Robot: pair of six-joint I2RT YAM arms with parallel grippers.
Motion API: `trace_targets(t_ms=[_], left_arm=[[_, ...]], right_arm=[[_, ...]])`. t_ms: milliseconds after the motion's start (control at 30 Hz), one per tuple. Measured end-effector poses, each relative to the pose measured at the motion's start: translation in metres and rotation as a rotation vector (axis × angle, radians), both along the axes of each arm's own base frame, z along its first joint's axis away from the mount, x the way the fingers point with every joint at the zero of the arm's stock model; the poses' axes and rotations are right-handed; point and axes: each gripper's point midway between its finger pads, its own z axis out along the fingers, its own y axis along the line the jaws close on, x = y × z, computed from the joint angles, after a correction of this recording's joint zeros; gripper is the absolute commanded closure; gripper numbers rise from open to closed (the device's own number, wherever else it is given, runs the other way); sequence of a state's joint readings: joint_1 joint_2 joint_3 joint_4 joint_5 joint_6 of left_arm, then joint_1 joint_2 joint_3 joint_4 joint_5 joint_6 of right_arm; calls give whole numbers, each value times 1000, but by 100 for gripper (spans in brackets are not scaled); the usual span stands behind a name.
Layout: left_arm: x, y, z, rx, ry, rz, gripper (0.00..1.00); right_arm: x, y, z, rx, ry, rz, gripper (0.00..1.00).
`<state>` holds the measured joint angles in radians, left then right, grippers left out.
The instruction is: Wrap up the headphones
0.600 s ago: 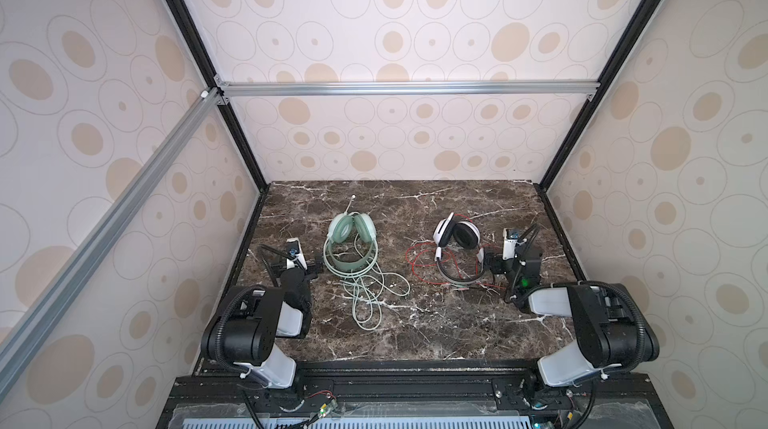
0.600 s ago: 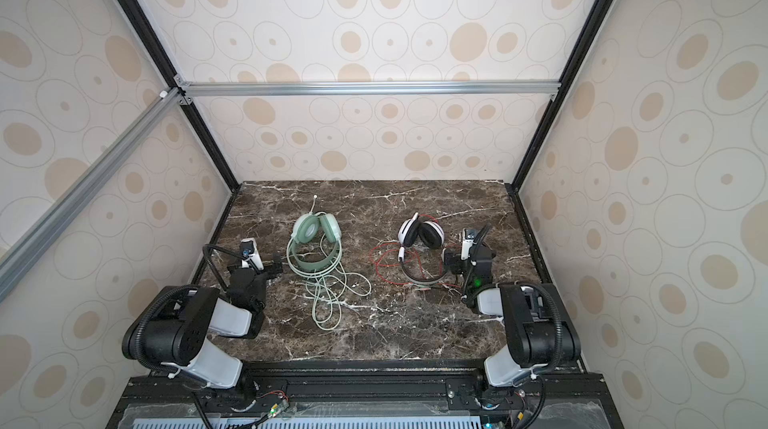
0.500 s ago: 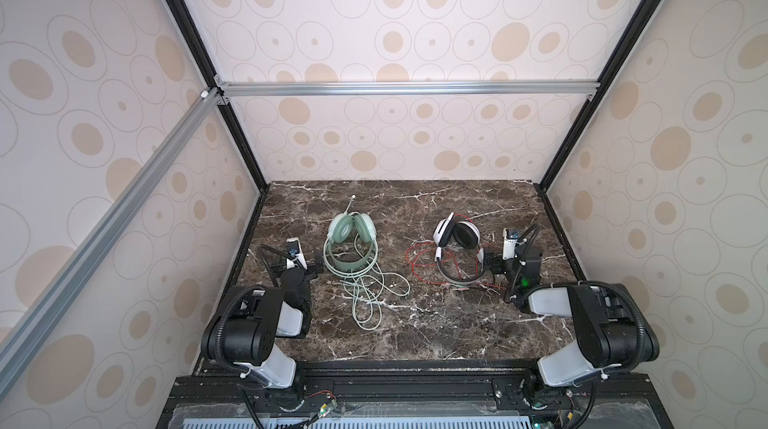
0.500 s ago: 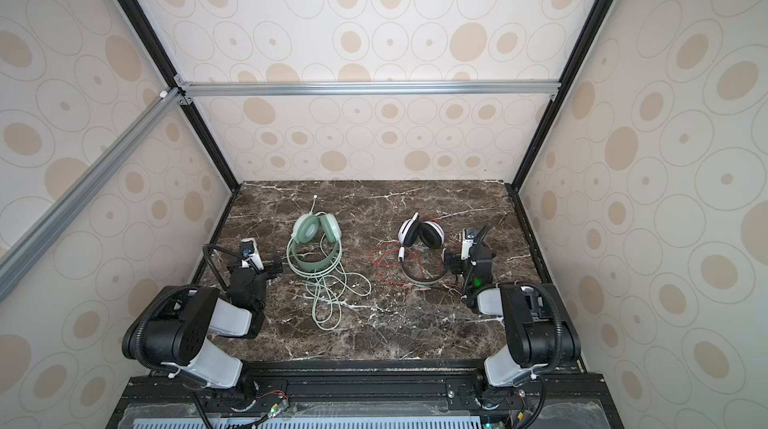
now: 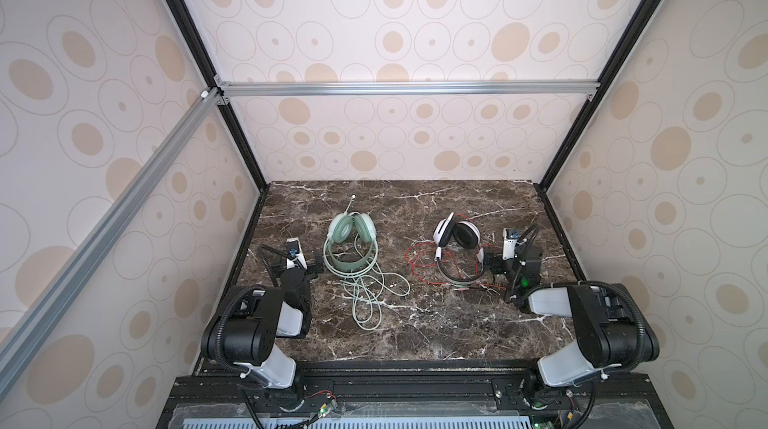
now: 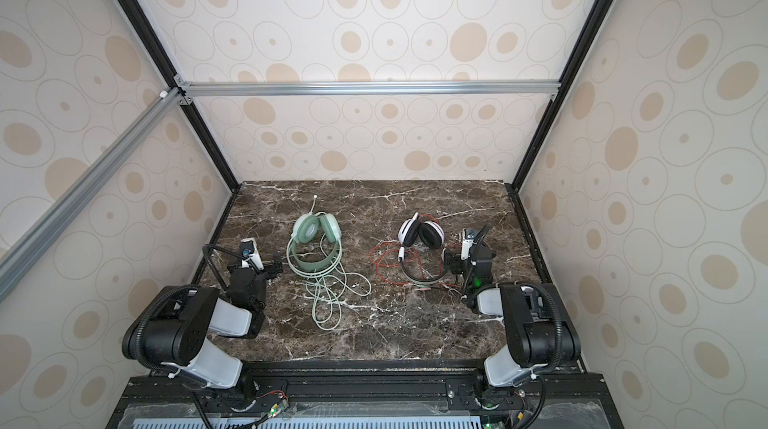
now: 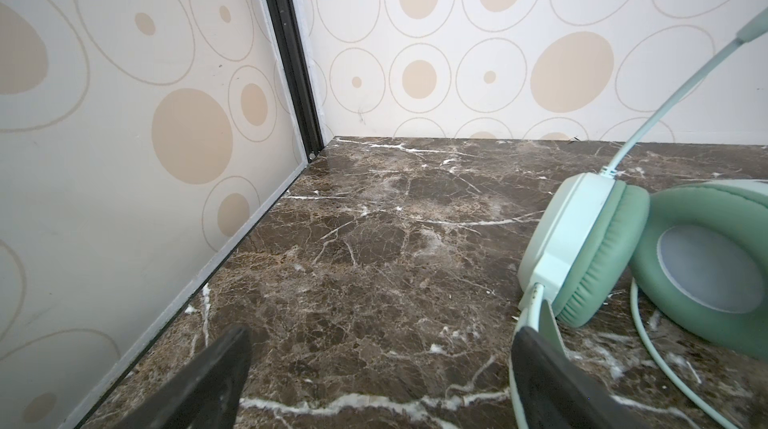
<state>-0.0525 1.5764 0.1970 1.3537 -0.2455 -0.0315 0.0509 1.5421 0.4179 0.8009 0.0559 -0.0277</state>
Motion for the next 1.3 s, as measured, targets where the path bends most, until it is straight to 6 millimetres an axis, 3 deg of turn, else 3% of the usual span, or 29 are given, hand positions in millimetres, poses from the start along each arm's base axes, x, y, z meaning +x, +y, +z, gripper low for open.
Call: trace_targets(t_ms=[567,700,733,800,900,1000,1067,1133,1200,1300], left_arm=[[0,0,0,0,0,0,2],[-11,-5,14,14,-33,13,2],[-18,-8,23,16,-58,13,2],[-37,-19,63,-17,-182,-13,2],[-62,-29,124,-145,-397,-76,2],[-80,-46,158,-260,-507,-181,2],[-78,-63,156,-320,-467,-247,2],[-78,-73,146,-380,-418,-280,2],[-80,-79,128,-432,-375,-297,2],[-87,-72,94,-496,-321,-263,2]], right_arm=[[0,0,0,0,0,0,0],[-11,15,10,-22,2,79,0],[-16,23,23,-24,-11,104,0],[-20,40,78,19,-117,136,0],[-20,33,165,260,-279,9,0],[-18,28,200,447,-324,-46,0],[-8,45,199,520,-261,-9,7],[11,79,190,551,-142,70,10],[34,133,175,532,12,182,9],[49,229,162,460,190,403,7]])
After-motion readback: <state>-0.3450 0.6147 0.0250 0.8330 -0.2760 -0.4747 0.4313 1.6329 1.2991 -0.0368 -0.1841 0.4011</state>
